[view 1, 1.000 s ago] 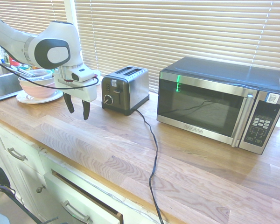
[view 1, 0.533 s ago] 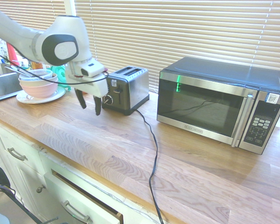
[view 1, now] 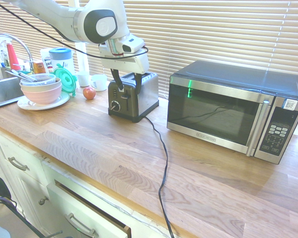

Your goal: Press the toaster

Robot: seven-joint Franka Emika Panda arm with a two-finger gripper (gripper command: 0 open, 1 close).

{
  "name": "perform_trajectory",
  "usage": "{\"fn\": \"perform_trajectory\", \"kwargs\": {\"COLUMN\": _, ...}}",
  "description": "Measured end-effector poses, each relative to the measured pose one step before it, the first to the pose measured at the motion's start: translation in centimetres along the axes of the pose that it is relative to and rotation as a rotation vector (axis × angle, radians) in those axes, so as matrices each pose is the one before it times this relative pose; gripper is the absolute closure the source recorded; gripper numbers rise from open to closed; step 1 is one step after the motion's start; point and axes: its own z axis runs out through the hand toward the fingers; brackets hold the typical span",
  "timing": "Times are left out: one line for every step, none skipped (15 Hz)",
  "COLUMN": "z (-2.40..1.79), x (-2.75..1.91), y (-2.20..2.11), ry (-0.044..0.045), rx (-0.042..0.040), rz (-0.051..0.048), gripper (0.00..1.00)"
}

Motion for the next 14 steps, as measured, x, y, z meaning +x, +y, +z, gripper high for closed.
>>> {"fn": "perform_trajectory", "kwargs": {"z": 0.117, "x": 0.054, "y": -0.266, "ry": 0.00143, "rx": -0.0019, "rz": -0.00667, "gripper": 0.0}}
{"fn": "perform_trajectory", "kwargs": {"z": 0.219, "x": -0.036, "y": -0.061, "ry": -0.00082, "rx": -0.00448, "rz": -0.00574, "gripper": 0.0}}
{"fn": "perform_trajectory", "kwargs": {"z": 0.172, "x": -0.077, "y": -0.088, "ry": -0.00206, "rx": -0.00216, "rz": -0.00762, "gripper": 0.0}}
{"fn": "perform_trajectory", "kwargs": {"z": 0.207, "x": -0.142, "y": -0.149, "ry": -0.00354, "rx": -0.00154, "rz": -0.01103, "gripper": 0.0}}
{"fn": "perform_trajectory", "kwargs": {"z": 0.276, "x": -0.164, "y": -0.178, "ry": -0.00246, "rx": -0.00279, "rz": -0.01049, "gripper": 0.0}}
{"fn": "perform_trajectory", "kwargs": {"z": 0.274, "x": -0.139, "y": -0.169, "ry": -0.00033, "rx": -0.00327, "rz": -0.0093, "gripper": 0.0}}
{"fn": "perform_trajectory", "kwargs": {"z": 0.23, "x": -0.1, "y": -0.184, "ry": 0.0019, "rx": -0.00191, "rz": -0.00887, "gripper": 0.0}}
{"fn": "perform_trajectory", "kwargs": {"z": 0.131, "x": -0.015, "y": -0.142, "ry": 0.00474, "rx": 0.0006, "rz": -0.0056, "gripper": 0.0}}
{"fn": "perform_trajectory", "kwargs": {"z": 0.093, "x": 0.027, "y": -0.072, "ry": 0.00469, "rx": 0.00062, "rz": -0.00348, "gripper": 0.0}}
{"fn": "perform_trajectory", "kwargs": {"z": 0.037, "x": 0.011, "y": -0.044, "ry": 0.00324, "rx": -0.00011, "rz": -0.0028, "gripper": 1.0}}
{"fn": "perform_trajectory", "kwargs": {"z": -0.044, "x": 0.064, "y": -0.029, "ry": 0.00555, "rx": 0.00319, "rz": -0.00241, "gripper": 1.0}}
{"fn": "perform_trajectory", "kwargs": {"z": -0.103, "x": 0.13, "y": -0.032, "ry": 0.00916, "rx": 0.00708, "rz": -0.00445, "gripper": 1.0}}
{"fn": "perform_trajectory", "kwargs": {"z": -0.01, "x": 0.019, "y": 0.005, "ry": 0.001, "rx": 0.00071, "rz": -0.00635, "gripper": 1.0}}
{"fn": "perform_trajectory", "kwargs": {"z": -0.02, "x": 0.009, "y": -0.009, "ry": 0.00099, "rx": 0.00078, "rz": -0.00448, "gripper": 1.0}}
